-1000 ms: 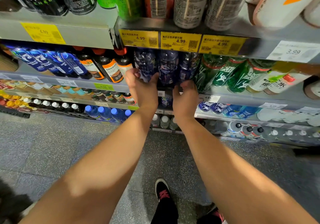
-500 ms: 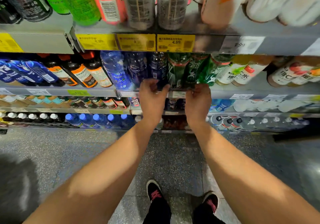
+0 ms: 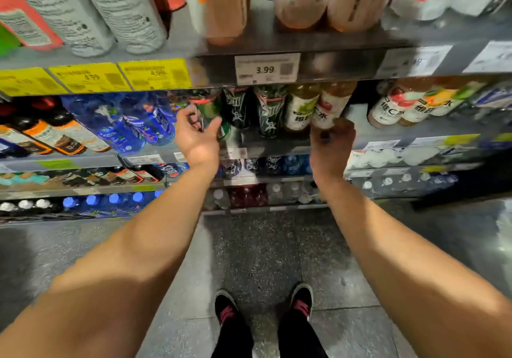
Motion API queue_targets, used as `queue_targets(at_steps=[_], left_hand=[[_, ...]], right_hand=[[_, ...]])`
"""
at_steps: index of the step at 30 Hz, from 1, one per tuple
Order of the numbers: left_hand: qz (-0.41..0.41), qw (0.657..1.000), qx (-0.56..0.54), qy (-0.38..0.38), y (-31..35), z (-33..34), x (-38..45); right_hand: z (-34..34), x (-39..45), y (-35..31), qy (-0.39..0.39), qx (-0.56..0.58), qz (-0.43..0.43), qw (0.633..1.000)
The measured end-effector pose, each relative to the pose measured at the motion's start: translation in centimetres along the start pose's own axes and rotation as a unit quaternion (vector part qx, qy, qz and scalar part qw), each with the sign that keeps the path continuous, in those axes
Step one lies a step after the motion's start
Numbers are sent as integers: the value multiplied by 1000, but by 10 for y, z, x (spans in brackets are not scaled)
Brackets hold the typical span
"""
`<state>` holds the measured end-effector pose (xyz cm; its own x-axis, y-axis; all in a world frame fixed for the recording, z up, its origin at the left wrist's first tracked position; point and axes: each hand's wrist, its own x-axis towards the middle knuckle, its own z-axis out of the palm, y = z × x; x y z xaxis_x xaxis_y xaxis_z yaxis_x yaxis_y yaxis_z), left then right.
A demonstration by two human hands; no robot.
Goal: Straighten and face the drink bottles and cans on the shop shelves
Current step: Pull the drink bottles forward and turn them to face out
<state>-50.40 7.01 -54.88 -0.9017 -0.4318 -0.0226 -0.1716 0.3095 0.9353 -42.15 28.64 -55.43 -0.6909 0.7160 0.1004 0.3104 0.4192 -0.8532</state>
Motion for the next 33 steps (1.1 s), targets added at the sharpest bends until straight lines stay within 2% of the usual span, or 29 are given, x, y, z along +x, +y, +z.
queue_targets(at_steps=[3,7,11,13,16,20,21,24,28,30,33], left_hand=[[6,999,37,26,2,3,-3],[9,997,54,60,11,12,-38],[56,998,-15,-11,27,44,-91],[85,994,15,-70,37,64,-109],[139,985,45,-93,45,89,-124],[83,986,-72,-125,56,109,-133],[74,987,-72,-125,56,117,-132],[54,991,-54,-111,55,133,-130],[67,996,-16,-63,49,153,-131],[58,998,5,-26,50,157,-135],[66,997,-28,17,50,165,-145]], right_hand=[[-5,10,12,-35,-48,-18,998],[-19,18,16,-64,-49,-24,996],[-34,33,14,-62,-5,-24,998],[-36,44,12,-76,17,-7,997],[-33,55,10,-114,73,23,991],[-23,69,13,-162,121,54,978],[-21,73,14,-171,116,55,977],[-17,86,19,-190,94,53,976],[-20,92,28,-162,15,-13,987],[-26,92,35,-145,22,-28,989],[-38,95,46,-133,54,-43,989]])
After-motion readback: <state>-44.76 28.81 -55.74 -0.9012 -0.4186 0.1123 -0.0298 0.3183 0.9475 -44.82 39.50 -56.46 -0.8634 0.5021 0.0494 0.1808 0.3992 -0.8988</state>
